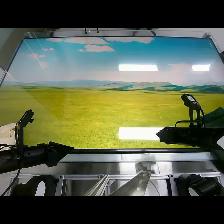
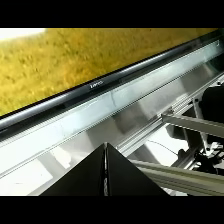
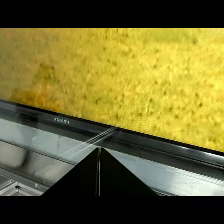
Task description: Fold the shirts.
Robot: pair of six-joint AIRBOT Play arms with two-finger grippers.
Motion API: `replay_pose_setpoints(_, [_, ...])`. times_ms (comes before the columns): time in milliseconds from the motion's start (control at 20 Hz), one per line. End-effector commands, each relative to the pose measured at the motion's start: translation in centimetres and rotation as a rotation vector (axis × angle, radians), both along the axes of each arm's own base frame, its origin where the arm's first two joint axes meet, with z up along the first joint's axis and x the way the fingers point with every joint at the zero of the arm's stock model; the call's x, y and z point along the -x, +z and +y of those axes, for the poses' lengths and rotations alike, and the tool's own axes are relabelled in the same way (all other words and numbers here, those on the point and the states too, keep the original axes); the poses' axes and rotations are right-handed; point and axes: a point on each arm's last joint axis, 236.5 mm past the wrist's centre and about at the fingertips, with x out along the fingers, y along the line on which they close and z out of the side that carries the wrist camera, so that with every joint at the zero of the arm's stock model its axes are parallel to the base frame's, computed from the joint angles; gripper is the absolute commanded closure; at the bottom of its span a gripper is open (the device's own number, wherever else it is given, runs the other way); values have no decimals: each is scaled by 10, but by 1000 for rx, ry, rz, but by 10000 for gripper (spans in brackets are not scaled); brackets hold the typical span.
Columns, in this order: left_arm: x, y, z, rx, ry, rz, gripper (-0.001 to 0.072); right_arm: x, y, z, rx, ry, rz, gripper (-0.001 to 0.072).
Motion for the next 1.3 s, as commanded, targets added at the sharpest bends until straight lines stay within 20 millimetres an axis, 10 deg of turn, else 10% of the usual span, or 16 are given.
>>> replay_pose_setpoints(0, [-5, 1, 2, 1, 26, -10, 695, 0, 0, 0, -2, 1, 0, 693])
replay_pose_setpoints(100, [-14, 0, 13, -54, 62, -31, 694, 0, 0, 0, -2, 1, 0, 693])
replay_pose_setpoints(200, [-31, -1, 67, -315, 161, -48, 652, 0, 0, 0, -2, 1, 0, 693])
replay_pose_setpoints(250, [-43, 7, 114, -495, 264, -49, 409, 0, 0, 0, -2, 1, 0, 693])
replay_pose_setpoints(450, [-77, 89, 311, -1039, 858, -99, 374, 0, 0, 0, -2, 1, 0, 693])
replay_pose_setpoints(600, [-69, 80, 395, -1065, 1093, 82, 374, 0, 0, 0, -2, 1, 0, 693])
replay_pose_setpoints(850, [-48, -25, 447, -943, 1096, 469, 365, 0, 0, 1, -1, 1, 2, 693])
replay_pose_setpoints(1100, [-52, -75, 457, -876, 1035, 640, 365, 0, 0, 1, -1, 1, 2, 693])
replay_pose_setpoints(1200, [-61, -84, 454, -831, 1027, 668, -13, 0, 0, 1, -1, 1, 2, 693])
replay_pose_setpoints(1250, [-66, -88, 453, -805, 1023, 679, -13, 0, 0, 1, -1, 1, 2, 693])
